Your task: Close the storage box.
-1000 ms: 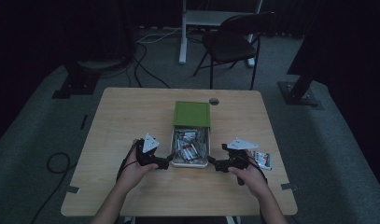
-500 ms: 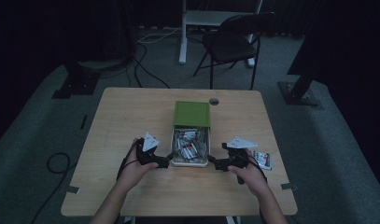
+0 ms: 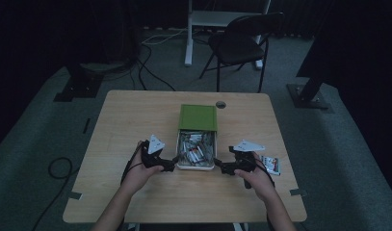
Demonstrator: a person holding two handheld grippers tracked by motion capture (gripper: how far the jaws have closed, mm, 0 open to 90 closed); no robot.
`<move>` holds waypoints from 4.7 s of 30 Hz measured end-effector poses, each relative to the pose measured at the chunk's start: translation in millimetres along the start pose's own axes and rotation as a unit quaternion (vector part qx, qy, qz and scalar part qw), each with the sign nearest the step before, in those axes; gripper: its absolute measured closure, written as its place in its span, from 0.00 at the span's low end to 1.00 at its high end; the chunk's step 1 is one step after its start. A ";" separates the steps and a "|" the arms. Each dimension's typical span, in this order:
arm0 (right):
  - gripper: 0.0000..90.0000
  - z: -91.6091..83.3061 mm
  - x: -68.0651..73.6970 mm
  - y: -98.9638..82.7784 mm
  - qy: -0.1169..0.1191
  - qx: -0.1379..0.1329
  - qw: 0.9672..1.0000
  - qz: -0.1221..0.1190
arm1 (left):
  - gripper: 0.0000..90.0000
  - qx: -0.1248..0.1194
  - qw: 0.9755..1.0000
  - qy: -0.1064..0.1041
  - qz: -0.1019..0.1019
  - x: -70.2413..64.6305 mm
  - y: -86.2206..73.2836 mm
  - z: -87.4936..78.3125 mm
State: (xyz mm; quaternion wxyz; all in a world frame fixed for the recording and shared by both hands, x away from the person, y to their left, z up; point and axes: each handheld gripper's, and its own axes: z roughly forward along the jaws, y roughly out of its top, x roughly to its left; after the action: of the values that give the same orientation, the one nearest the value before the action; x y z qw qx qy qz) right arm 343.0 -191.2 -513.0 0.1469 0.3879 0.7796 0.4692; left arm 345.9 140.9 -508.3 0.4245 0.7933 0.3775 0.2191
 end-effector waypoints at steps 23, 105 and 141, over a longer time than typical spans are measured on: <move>0.14 3.0 -1.0 5.0 -0.010 -0.002 1.000 0.004 | 0.01 -0.002 1.000 0.004 -0.001 5.3 5.0 2.9; 0.13 26.8 -21.0 25.6 -0.073 -0.014 0.996 0.052 | 0.01 -0.010 1.000 0.027 -0.011 26.4 29.1 31.1; 0.14 38.6 -26.8 33.2 -0.119 -0.023 0.990 0.077 | 0.01 -0.020 0.999 0.040 -0.019 28.7 37.6 39.0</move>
State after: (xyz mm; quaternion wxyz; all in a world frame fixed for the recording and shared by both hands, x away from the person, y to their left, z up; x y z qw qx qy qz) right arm 399.0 -178.7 -508.4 0.2108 0.4959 0.7135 0.4478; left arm 405.3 130.3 -497.2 0.4287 0.7682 0.4046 0.2498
